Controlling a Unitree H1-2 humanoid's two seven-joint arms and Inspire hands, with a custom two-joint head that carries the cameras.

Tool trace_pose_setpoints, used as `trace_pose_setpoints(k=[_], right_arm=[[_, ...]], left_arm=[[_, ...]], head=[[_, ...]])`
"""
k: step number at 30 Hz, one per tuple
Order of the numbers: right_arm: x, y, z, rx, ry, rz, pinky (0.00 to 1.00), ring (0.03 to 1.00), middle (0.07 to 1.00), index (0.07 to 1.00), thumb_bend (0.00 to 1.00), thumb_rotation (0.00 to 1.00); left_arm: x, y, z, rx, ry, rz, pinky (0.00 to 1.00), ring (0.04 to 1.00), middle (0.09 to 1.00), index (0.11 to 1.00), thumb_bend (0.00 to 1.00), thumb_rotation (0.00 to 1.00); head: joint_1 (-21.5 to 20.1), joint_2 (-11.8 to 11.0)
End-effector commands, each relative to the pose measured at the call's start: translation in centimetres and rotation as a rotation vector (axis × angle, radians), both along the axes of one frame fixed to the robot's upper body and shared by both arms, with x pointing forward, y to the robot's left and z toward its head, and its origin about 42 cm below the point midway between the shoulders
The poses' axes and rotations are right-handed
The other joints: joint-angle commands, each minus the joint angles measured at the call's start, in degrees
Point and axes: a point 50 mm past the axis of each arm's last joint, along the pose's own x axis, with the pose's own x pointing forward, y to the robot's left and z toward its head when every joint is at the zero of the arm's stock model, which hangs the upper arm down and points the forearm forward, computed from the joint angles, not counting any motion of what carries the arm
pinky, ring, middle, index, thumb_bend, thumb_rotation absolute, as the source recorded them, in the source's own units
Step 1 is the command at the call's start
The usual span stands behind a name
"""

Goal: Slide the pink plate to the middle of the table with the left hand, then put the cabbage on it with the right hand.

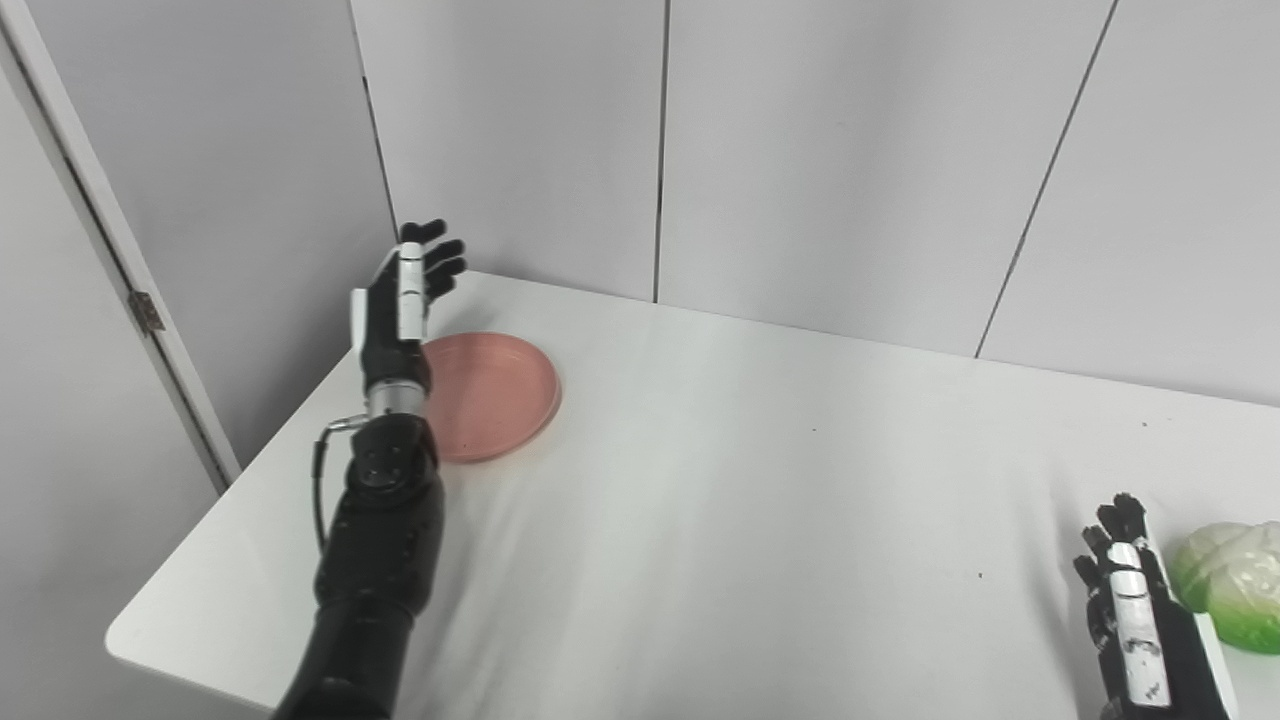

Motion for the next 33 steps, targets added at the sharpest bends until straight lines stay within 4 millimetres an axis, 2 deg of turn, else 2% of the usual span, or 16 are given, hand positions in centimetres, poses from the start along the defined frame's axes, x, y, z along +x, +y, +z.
trace_pose_setpoints(k=[1,3,9,17,25,33], right_arm=[[0.4,0.4,1.9,0.009,-0.061,0.008,1.0,1.0,1.0,1.0,0.45,0.88],[0.3,0.5,2.0,0.006,-0.053,0.008,1.0,1.0,1.0,1.0,0.45,0.89],[0.2,0.6,2.2,-0.002,-0.056,0.017,1.0,1.0,1.0,1.0,0.43,0.9],[0.0,0.8,2.4,0.005,-0.061,0.011,1.0,1.0,1.0,1.0,0.44,0.89],[0.0,0.8,2.7,0.013,-0.06,0.022,1.0,1.0,1.0,1.0,0.45,0.89],[-0.3,0.8,3.0,0.016,-0.066,0.016,1.0,1.0,1.0,1.0,0.45,0.88]], left_arm=[[1.1,1.7,3.5,0.053,-0.102,0.03,0.76,0.709,0.709,0.708,0.72,1.0],[1.1,3.4,3.2,0.057,-0.086,0.069,0.71,0.689,0.693,0.689,0.71,1.0],[0.7,6.7,2.3,0.05,-0.063,0.091,0.69,0.667,0.672,0.677,0.69,1.0],[0.3,9.5,0.9,0.094,0.022,0.091,0.72,0.7,0.69,0.683,0.69,1.0],[0.4,8.8,-0.7,0.12,0.087,0.074,0.69,0.694,0.677,0.673,0.67,1.0],[1.0,6.0,-2.4,0.113,0.136,0.004,0.72,0.697,0.698,0.693,0.66,1.0]], head=[[0.0,0.1],[-0.1,0.0],[-0.2,0.2],[-0.4,0.2],[-0.4,1.1],[-0.8,1.6]])
